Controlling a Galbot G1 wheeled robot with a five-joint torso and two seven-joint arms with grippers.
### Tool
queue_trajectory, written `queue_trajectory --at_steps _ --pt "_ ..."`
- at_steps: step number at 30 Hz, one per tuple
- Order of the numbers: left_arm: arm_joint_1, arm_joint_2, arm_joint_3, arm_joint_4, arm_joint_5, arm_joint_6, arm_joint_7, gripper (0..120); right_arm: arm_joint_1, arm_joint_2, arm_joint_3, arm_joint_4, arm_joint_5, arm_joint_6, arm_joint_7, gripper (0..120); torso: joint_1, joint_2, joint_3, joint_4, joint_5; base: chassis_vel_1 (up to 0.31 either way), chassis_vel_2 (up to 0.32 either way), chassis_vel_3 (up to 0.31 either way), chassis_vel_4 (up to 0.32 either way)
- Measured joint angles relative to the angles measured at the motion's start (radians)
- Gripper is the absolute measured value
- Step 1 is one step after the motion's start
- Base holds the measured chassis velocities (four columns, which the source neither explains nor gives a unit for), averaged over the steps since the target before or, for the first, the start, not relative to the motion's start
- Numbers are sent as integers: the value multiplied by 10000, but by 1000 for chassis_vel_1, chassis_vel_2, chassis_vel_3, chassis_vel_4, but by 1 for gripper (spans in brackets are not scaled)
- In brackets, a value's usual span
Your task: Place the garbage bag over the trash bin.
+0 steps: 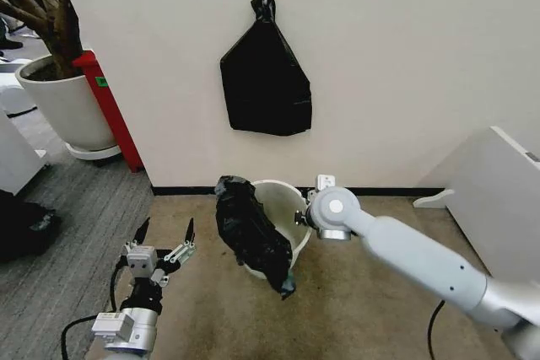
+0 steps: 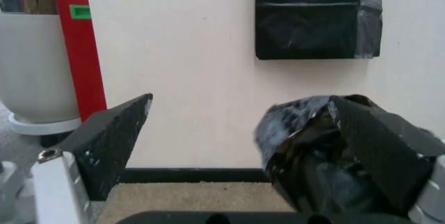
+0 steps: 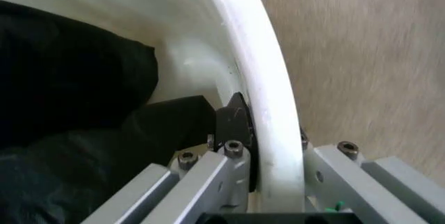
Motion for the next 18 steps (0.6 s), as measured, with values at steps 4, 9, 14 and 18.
queue_trajectory --at_steps 4,9,14,18 --pt "91 -186 74 -49 201 -29 22 100 -633 187 600 2 152 78 104 0 0 0 0 1 0 0 0 0 0" --pt "199 -370 97 -149 391 -70 46 100 -1233 341 966 -49 -6 -186 24 0 0 1 0 0 1 0 0 0 0" --pt "396 -551 28 -355 544 -148 52 100 -1684 491 1043 -317 -561 -255 -219 0 0 0 0 0 1 0 0 0 0" --pt "495 -614 -3 -434 629 -197 62 100 -1748 608 1048 -390 -807 -68 -218 0 0 1 0 1 1 0 0 0 0"
